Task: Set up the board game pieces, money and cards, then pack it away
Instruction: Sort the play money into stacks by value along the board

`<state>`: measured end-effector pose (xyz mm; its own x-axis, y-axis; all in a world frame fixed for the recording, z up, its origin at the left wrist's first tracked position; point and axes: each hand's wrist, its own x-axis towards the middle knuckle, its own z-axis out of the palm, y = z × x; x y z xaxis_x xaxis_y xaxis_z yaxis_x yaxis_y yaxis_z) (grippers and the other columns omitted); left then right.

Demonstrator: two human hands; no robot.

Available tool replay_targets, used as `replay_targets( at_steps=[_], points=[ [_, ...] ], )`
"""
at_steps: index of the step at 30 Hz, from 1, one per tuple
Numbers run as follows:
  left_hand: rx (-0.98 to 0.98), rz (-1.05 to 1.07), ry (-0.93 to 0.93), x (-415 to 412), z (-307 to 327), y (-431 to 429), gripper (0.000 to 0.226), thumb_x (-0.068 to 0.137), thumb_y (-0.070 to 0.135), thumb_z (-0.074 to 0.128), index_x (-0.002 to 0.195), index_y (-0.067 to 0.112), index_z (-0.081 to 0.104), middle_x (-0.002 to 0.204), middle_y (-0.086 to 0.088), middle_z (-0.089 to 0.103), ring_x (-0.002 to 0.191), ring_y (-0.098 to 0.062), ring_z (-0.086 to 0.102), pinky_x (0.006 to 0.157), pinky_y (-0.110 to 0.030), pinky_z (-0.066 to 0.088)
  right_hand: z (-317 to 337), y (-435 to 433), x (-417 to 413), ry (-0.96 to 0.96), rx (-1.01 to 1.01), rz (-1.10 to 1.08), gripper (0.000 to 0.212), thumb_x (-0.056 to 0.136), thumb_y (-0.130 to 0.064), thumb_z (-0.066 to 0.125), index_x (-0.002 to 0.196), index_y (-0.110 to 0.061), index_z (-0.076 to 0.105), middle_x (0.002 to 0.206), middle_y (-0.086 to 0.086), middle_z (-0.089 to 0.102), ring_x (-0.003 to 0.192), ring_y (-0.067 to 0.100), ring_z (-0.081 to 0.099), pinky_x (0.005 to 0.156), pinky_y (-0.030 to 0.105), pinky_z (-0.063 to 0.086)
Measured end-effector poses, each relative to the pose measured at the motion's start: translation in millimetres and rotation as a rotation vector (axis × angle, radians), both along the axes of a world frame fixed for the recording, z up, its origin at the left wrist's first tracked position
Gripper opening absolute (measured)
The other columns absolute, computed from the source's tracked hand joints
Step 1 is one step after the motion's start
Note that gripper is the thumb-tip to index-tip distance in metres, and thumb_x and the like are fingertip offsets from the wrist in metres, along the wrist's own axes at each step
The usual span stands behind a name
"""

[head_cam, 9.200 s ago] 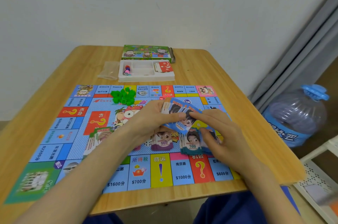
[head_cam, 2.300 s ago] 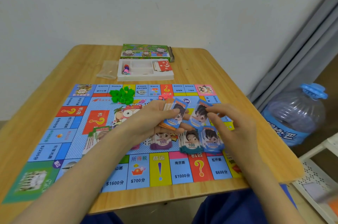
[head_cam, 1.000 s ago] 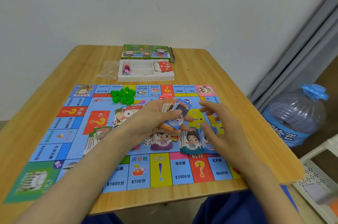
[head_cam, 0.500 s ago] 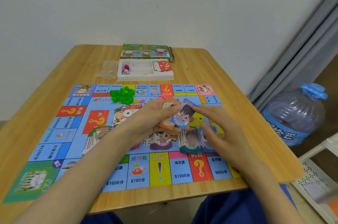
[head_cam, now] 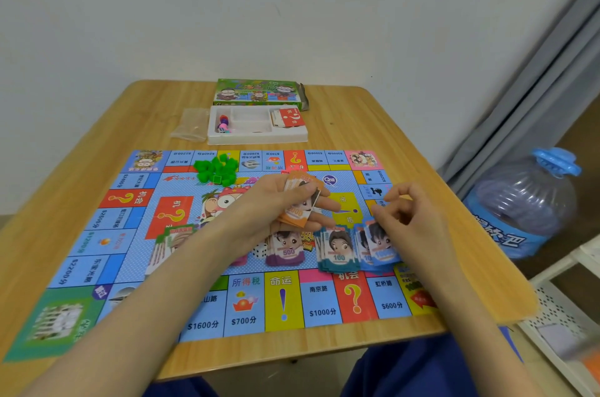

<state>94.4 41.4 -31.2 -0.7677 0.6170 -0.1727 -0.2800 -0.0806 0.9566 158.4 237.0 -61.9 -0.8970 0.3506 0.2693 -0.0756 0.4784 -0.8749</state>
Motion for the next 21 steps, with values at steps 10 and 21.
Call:
replay_targets(
  at_steps=[10,21],
  points=[
    [0.047,0.018,-0.001,-1.8,-1.7,0.6,0.022,0.098,0.018,0.043,0.099,0.004,0.061,0.062,-0.002,0.059,0.063,-0.019,0.069,0.057,-0.024,0.057,-9.5,1.9,-2.5,-0.125,0.464,0.050,0.015,0.091,-0.015,0.058,0.081,-0.023,0.049,0.068,-0.004,0.056,0.064,0.011,0.050,0.053,0.019,0.035],
    [0.237,0.032,-0.076,-3.8,0.3,1.1,0.015,0.099,0.012,0.037,0.104,0.006,0.049,0.065,-0.002,0.043,0.050,-0.013,0.043,0.050,-0.022,0.039,20.4,-13.2,-4.7,0.296,0.484,0.069,0.023,0.087,-0.029,0.058,0.109,-0.021,0.054,0.104,-0.008,0.054,0.096,-0.010,0.045,0.086,0.003,0.032]
  ],
)
